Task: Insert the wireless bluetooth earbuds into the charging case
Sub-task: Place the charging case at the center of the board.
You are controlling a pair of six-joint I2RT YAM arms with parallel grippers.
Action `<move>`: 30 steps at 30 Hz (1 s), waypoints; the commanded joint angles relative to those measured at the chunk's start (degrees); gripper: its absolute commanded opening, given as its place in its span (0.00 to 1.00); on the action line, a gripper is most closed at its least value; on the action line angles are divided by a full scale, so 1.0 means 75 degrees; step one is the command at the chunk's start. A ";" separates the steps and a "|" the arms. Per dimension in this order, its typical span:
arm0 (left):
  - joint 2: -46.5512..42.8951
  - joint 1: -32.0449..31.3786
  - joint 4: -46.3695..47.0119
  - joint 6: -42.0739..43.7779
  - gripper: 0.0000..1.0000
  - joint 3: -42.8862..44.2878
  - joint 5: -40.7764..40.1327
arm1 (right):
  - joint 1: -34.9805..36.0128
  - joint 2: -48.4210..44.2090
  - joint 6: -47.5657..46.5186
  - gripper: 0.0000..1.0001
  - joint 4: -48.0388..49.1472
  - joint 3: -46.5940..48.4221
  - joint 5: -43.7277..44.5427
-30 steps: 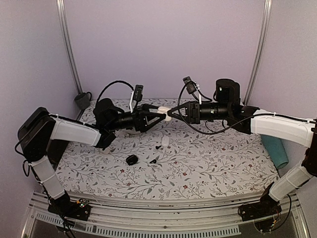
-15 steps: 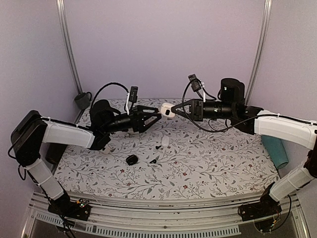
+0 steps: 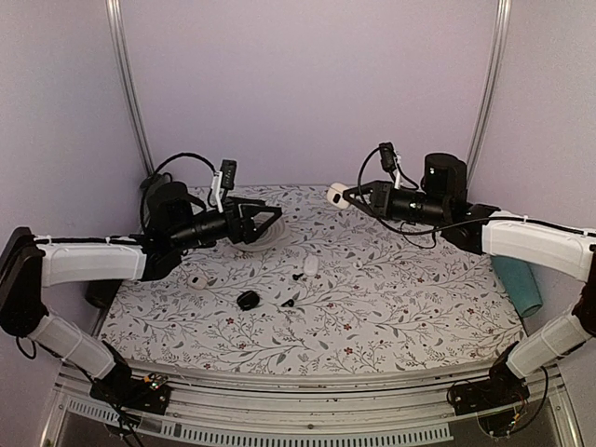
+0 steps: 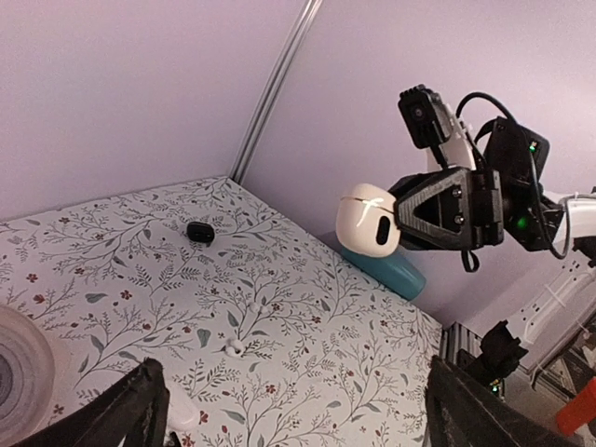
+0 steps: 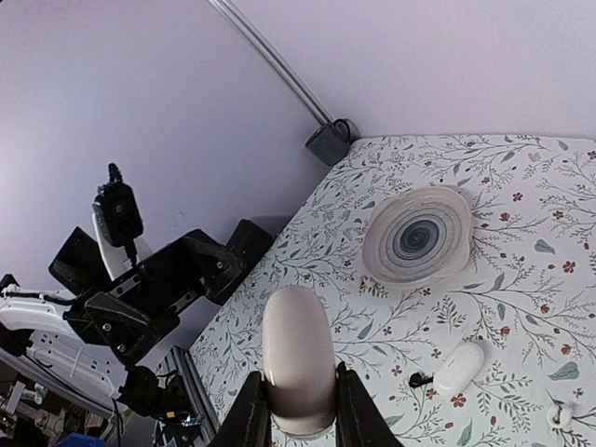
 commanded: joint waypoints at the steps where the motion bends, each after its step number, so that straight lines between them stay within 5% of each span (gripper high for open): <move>1: -0.0398 0.0106 -0.1114 0.0585 0.96 0.0109 -0.0561 | -0.0475 0.0475 0.0734 0.03 0.0214 0.0141 0.0646; 15: -0.2105 0.0108 -0.3516 0.0541 0.96 -0.0328 -0.1237 | -0.1409 0.2540 0.1094 0.03 0.0362 0.1076 0.0424; 30: -0.2247 0.0108 -0.2119 -0.0332 0.96 -0.0985 -0.2386 | -0.1571 0.4734 0.1467 0.03 0.0476 0.2612 0.0364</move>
